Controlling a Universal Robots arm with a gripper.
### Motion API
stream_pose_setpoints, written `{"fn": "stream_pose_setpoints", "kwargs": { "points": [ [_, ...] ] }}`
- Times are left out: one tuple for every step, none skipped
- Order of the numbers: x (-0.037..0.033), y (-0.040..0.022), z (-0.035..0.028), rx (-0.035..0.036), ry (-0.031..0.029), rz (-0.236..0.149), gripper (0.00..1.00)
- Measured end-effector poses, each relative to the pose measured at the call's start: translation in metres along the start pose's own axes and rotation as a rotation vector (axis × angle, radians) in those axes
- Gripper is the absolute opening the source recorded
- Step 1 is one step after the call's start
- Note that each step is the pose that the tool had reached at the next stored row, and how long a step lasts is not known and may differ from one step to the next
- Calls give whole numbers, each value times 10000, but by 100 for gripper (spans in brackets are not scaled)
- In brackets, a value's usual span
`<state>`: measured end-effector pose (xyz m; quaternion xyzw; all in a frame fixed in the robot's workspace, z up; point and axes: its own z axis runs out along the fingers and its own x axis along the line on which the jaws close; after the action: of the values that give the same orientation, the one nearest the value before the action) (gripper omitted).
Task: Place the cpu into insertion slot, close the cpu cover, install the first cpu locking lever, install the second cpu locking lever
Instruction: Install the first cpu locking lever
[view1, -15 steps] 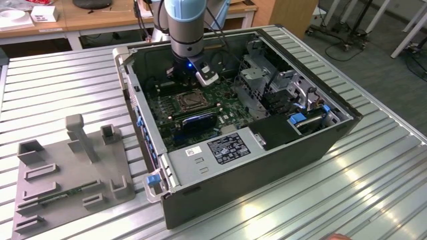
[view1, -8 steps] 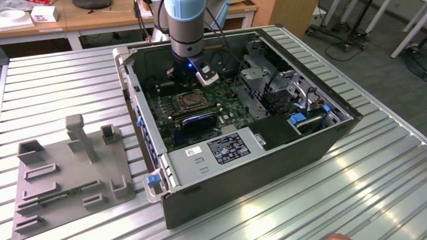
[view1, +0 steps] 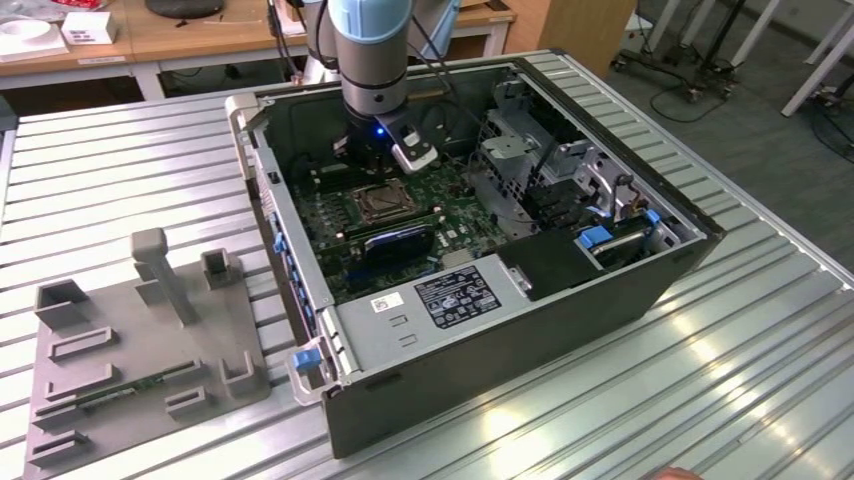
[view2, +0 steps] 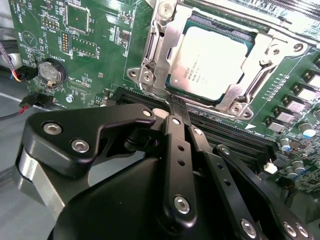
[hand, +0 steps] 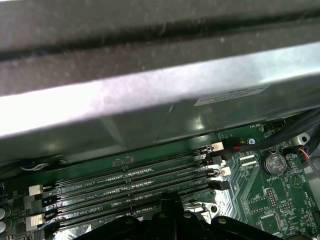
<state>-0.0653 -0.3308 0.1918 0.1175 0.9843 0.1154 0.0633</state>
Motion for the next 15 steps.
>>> {"fn": "stream_pose_setpoints", "kwargs": {
  "points": [
    [0, 0, 1, -1, -1, 0, 10],
    [0, 0, 2, -2, -1, 0, 10],
    [0, 0, 2, -2, -1, 0, 10],
    [0, 0, 2, -2, -1, 0, 10],
    [0, 0, 2, -2, -2, 0, 10],
    [0, 1, 3, -2, -1, 0, 10],
    [0, 2, 3, 0, -1, -1, 10],
    [-2, 4, 3, 2, 1, 1, 10],
    [-5, 7, 4, 3, 1, 2, 10],
    [-8, 10, 4, 3, 0, 2, 10],
    [-11, 13, 6, 1, 0, 1, 10],
    [-13, 15, 7, 0, 1, 1, 10],
    [-15, 15, 7, -1, 1, 2, 10],
    [-16, 16, 8, -2, 4, 3, 10],
    [-17, 17, 6, 0, 7, 3, 10]
  ]
}}
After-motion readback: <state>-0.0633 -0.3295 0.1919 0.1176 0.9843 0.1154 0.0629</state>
